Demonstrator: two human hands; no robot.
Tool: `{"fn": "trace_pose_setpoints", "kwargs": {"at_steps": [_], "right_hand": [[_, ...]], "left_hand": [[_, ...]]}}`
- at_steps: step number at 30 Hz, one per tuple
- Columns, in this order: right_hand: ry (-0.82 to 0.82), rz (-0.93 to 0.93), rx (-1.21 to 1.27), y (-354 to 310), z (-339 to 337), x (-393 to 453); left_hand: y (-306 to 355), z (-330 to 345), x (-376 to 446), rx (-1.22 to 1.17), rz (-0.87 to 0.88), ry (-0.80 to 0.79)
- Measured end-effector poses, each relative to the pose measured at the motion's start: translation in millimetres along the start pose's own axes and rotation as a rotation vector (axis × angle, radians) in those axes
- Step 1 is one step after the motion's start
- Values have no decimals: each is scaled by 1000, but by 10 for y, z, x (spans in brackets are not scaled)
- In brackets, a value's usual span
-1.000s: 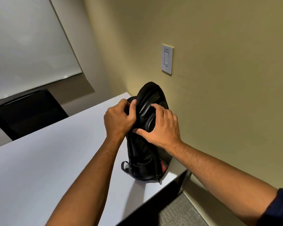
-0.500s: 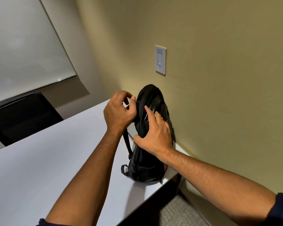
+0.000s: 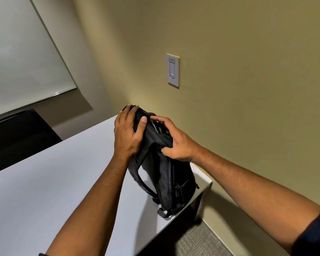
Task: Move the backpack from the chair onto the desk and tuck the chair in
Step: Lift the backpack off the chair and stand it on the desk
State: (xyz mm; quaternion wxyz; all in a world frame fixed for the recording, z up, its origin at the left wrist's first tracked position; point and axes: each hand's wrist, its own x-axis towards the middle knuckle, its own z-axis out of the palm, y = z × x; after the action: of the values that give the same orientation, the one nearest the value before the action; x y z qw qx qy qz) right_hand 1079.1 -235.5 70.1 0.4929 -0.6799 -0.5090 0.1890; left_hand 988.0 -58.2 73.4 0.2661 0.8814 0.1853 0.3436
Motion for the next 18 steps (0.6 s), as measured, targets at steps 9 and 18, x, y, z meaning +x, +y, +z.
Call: {"fn": "trace_pose_setpoints", "kwargs": {"at_steps": [9,18], "right_hand": [[103,179,-171,186,-661,147],[286,63,-809,347,-591,236]], "left_hand": [[209,309,283,207,78,-195],[185,711,683,296,188,-389]]}}
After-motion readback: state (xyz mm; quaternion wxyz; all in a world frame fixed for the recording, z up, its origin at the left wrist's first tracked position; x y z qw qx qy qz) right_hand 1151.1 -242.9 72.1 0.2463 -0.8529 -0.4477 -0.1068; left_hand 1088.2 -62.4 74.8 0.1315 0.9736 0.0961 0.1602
